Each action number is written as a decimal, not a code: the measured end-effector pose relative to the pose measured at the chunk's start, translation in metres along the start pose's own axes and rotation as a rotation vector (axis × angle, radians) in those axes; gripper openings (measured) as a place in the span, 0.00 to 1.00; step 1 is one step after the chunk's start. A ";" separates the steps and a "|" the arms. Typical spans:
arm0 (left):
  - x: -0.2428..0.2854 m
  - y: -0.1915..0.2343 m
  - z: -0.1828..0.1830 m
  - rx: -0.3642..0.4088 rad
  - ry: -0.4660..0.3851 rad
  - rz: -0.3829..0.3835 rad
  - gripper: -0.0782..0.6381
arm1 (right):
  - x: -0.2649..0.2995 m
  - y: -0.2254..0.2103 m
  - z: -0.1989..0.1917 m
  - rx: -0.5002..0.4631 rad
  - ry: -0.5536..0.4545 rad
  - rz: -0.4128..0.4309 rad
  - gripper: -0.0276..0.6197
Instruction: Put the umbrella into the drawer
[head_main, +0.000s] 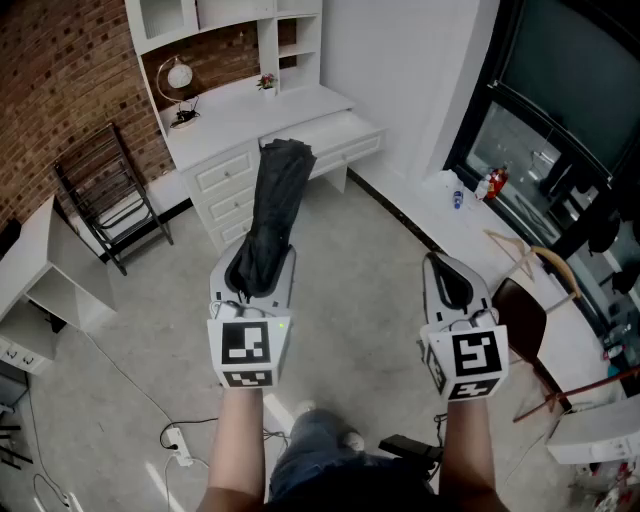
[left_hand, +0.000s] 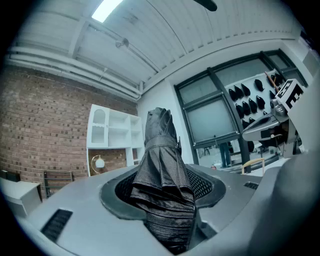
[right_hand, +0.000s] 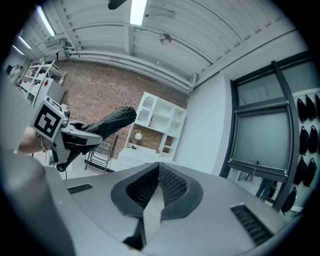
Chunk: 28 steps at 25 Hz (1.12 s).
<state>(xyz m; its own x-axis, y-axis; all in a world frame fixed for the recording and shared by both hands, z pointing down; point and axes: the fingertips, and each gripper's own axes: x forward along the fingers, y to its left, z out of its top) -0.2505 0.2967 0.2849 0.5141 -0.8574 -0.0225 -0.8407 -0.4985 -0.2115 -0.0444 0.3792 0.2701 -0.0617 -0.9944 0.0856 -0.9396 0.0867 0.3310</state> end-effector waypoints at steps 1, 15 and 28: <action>-0.008 -0.011 0.003 0.008 0.005 0.000 0.43 | -0.012 -0.005 -0.003 0.009 0.003 0.002 0.04; -0.016 -0.026 0.015 0.025 0.010 0.032 0.43 | -0.021 -0.023 -0.017 0.111 -0.021 0.028 0.04; 0.245 0.066 -0.032 0.019 0.036 -0.004 0.44 | 0.233 -0.085 -0.026 0.108 -0.033 -0.010 0.04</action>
<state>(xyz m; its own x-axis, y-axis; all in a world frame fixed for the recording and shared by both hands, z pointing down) -0.1852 0.0498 0.2965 0.5109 -0.8596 0.0134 -0.8351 -0.4999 -0.2298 0.0295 0.1414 0.2867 -0.0615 -0.9968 0.0507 -0.9711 0.0715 0.2279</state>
